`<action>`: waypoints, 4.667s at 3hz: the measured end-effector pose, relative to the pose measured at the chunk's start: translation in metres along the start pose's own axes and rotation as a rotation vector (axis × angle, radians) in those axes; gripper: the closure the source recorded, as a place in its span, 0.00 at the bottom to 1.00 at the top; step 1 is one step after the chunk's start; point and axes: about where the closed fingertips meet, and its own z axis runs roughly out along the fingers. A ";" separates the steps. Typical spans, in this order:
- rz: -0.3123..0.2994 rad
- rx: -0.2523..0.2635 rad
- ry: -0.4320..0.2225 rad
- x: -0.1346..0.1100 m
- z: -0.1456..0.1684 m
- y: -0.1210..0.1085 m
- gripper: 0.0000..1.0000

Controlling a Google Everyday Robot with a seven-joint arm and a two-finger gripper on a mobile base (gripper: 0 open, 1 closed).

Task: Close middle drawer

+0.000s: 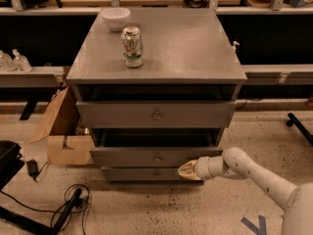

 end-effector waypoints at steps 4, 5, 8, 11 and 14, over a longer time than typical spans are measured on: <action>0.000 -0.010 -0.005 -0.001 0.006 0.004 0.00; -0.001 -0.014 -0.007 -0.003 0.008 0.005 0.26; -0.050 0.026 -0.019 -0.020 0.011 -0.060 1.00; -0.157 -0.061 0.087 -0.029 -0.081 0.003 1.00; -0.155 -0.141 0.484 -0.083 -0.288 0.127 1.00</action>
Offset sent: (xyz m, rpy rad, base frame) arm -0.0005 0.0017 -0.0008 0.0014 0.0016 0.0022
